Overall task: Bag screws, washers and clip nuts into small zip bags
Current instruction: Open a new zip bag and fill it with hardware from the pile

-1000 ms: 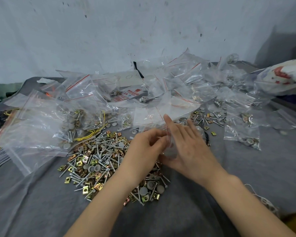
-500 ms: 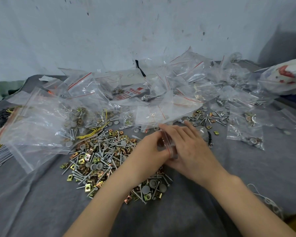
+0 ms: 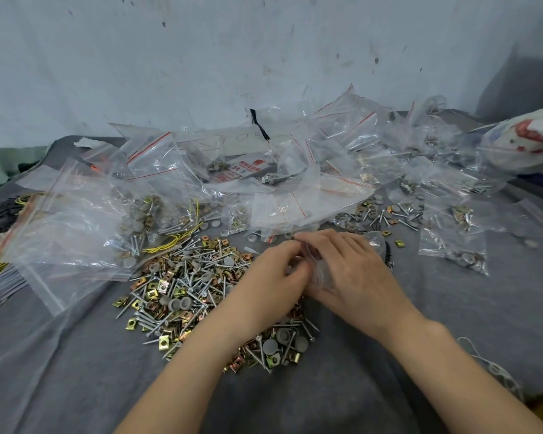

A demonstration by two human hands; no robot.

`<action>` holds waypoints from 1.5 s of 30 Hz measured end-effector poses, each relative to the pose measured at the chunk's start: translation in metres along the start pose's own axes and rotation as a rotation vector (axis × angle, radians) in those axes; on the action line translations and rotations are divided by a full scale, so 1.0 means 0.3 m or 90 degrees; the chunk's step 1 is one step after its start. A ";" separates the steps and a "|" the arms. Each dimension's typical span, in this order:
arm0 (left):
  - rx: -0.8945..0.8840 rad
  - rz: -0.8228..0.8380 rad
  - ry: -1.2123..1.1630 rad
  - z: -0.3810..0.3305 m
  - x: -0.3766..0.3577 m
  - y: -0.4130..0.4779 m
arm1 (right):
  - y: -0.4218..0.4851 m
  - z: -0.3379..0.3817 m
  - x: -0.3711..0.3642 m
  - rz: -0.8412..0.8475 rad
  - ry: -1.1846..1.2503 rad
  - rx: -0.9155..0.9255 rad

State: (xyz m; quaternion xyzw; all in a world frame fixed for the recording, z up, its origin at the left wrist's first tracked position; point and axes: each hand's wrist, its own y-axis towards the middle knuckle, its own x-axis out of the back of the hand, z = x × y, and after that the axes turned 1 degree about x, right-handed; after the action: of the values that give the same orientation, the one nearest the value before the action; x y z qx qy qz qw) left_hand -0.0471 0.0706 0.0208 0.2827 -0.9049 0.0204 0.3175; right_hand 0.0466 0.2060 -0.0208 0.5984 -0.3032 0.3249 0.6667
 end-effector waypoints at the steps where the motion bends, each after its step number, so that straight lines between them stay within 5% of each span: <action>1: 0.004 0.002 -0.023 -0.002 0.006 0.000 | -0.001 -0.001 -0.002 -0.006 0.000 -0.002; 7: 0.079 -0.083 -0.111 0.033 0.126 0.005 | -0.003 -0.017 -0.003 -0.022 -0.025 -0.071; 11: 0.132 -0.183 0.201 0.150 0.213 0.003 | -0.007 -0.028 -0.002 -0.021 -0.031 -0.090; 15: 0.191 -0.020 0.392 0.219 0.209 0.001 | -0.005 -0.029 -0.006 -0.026 -0.032 -0.092; 30: 0.143 -0.060 0.428 0.247 0.251 0.005 | 0.000 -0.013 -0.007 0.049 -0.046 -0.085; 45: 0.109 -0.243 0.317 0.232 0.254 0.000 | 0.002 -0.021 -0.001 0.049 -0.035 -0.100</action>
State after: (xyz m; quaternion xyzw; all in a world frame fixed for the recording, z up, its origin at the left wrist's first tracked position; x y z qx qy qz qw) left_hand -0.1349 0.0175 0.0099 0.4594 -0.7251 0.1050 0.5022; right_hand 0.0462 0.2124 -0.0214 0.5405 -0.3687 0.3092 0.6902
